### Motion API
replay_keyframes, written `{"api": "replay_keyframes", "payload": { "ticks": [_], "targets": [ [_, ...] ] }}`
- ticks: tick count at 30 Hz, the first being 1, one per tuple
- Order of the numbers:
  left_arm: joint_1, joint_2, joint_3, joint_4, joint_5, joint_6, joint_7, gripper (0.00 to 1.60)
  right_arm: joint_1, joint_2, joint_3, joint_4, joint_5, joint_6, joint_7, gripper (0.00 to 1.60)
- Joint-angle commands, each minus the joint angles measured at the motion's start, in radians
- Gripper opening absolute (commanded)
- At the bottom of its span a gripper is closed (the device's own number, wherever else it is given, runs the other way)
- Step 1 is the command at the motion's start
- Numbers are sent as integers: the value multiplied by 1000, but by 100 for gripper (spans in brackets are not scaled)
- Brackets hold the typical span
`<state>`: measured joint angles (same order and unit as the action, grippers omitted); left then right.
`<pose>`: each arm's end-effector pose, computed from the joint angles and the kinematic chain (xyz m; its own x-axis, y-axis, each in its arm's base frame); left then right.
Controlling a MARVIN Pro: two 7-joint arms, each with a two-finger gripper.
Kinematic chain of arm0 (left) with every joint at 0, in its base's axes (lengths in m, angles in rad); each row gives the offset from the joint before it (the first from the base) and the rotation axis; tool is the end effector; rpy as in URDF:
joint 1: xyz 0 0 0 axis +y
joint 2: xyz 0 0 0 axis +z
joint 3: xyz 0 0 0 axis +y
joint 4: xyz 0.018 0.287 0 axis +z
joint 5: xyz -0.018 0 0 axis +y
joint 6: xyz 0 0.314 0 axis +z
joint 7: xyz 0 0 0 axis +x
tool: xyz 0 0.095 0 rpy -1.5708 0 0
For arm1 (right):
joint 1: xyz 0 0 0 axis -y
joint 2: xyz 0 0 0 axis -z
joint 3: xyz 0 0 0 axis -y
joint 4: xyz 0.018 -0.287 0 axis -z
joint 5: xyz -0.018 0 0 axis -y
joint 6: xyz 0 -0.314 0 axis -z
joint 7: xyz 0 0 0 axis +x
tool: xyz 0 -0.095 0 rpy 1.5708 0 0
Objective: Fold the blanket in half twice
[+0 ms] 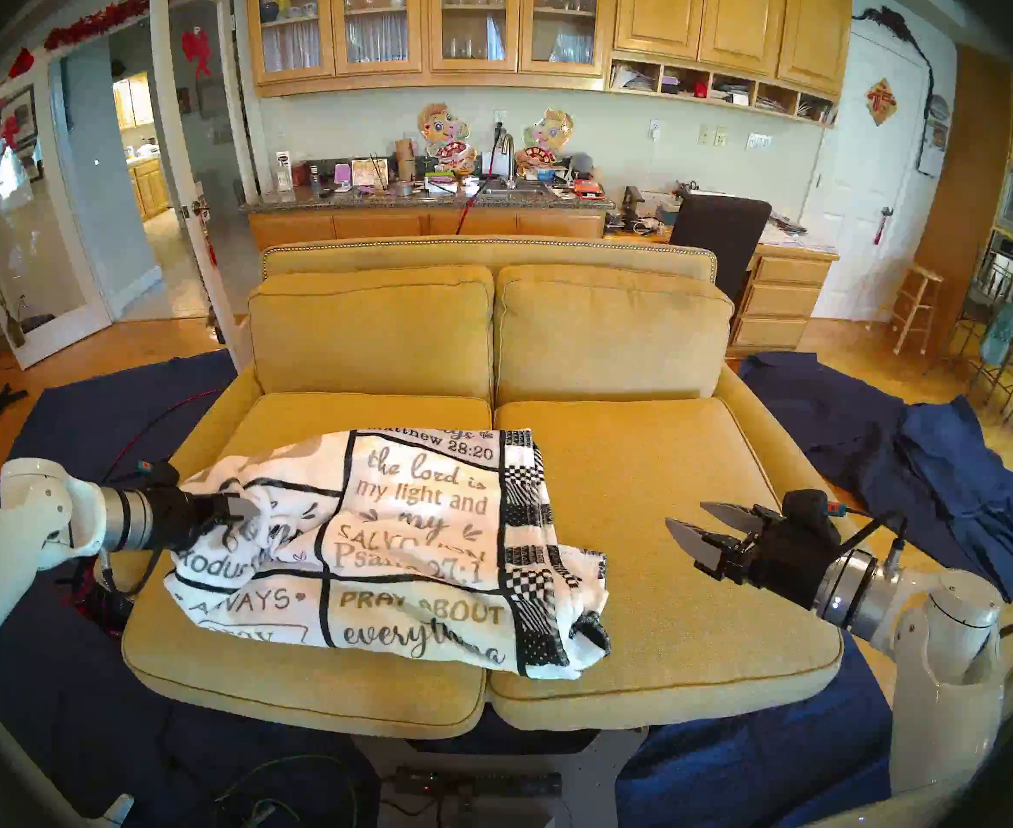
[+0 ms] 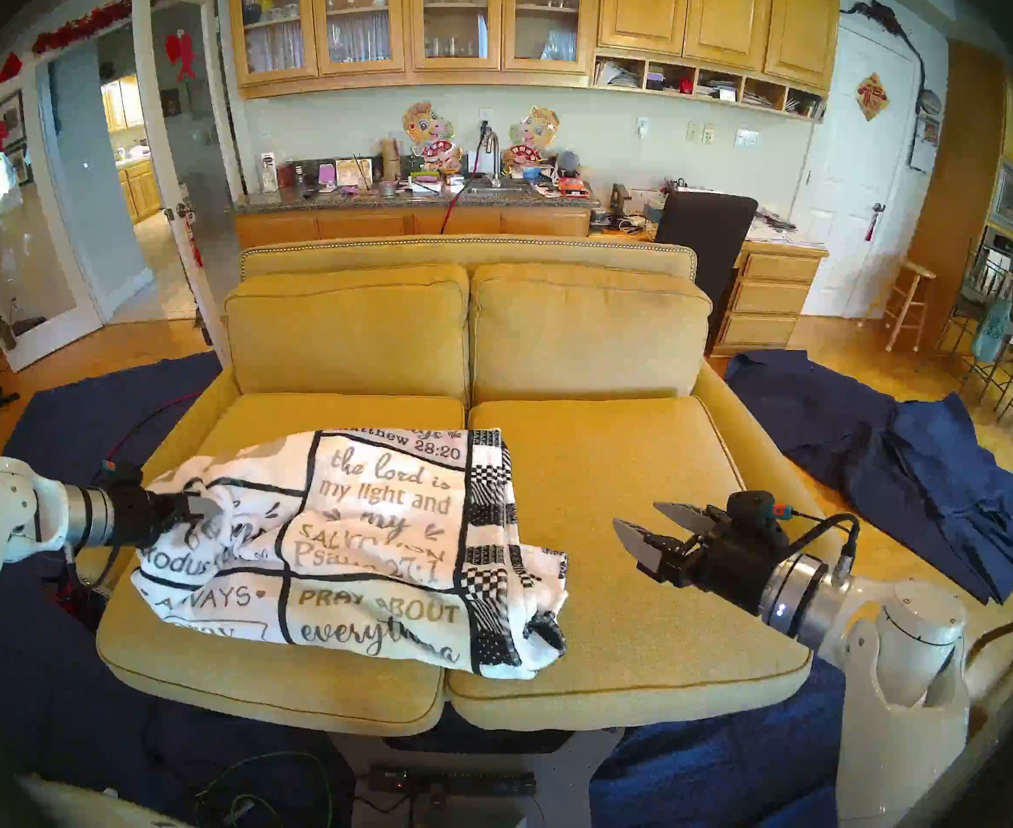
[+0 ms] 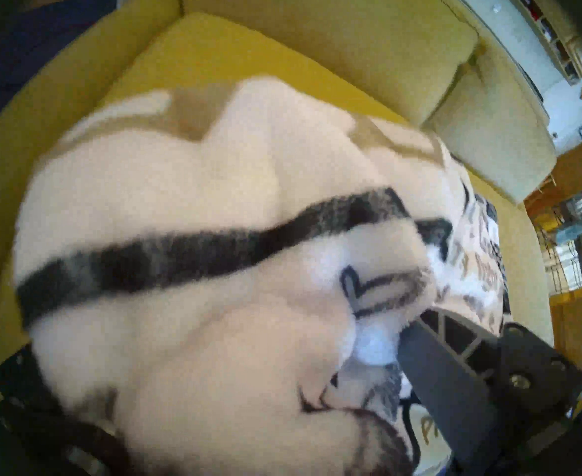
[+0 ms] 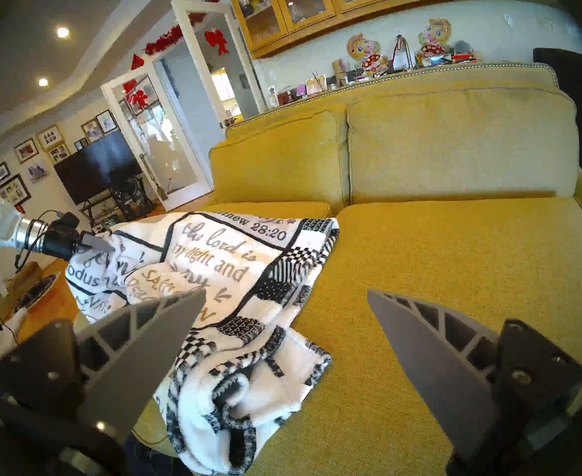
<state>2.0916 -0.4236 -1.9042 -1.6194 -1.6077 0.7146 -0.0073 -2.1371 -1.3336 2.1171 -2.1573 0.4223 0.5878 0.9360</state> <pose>0.3242 0.2884 -0.2430 0.7451 0.3778 0.5497 0.1578 -0.9006 0.4051 0.2324 -0.1200 -0.2351 0.4098 -0.0837 0.9083 0.5146 -0.8010 -0.3060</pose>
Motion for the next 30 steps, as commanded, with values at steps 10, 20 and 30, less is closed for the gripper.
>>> {"api": "replay_keyframes", "payload": {
  "ticks": [10, 20, 30],
  "targets": [
    [57, 16, -153, -40, 50, 36, 71, 160, 12, -1, 5, -25, 8, -7, 3, 160],
    [55, 5, -198, 44, -31, 141, -22, 160, 12, 0, 5, -24, 7, -7, 3, 160],
    [36, 22, -225, 109, -65, 201, -74, 160, 12, 0, 5, -24, 7, -7, 3, 160]
  ]
}}
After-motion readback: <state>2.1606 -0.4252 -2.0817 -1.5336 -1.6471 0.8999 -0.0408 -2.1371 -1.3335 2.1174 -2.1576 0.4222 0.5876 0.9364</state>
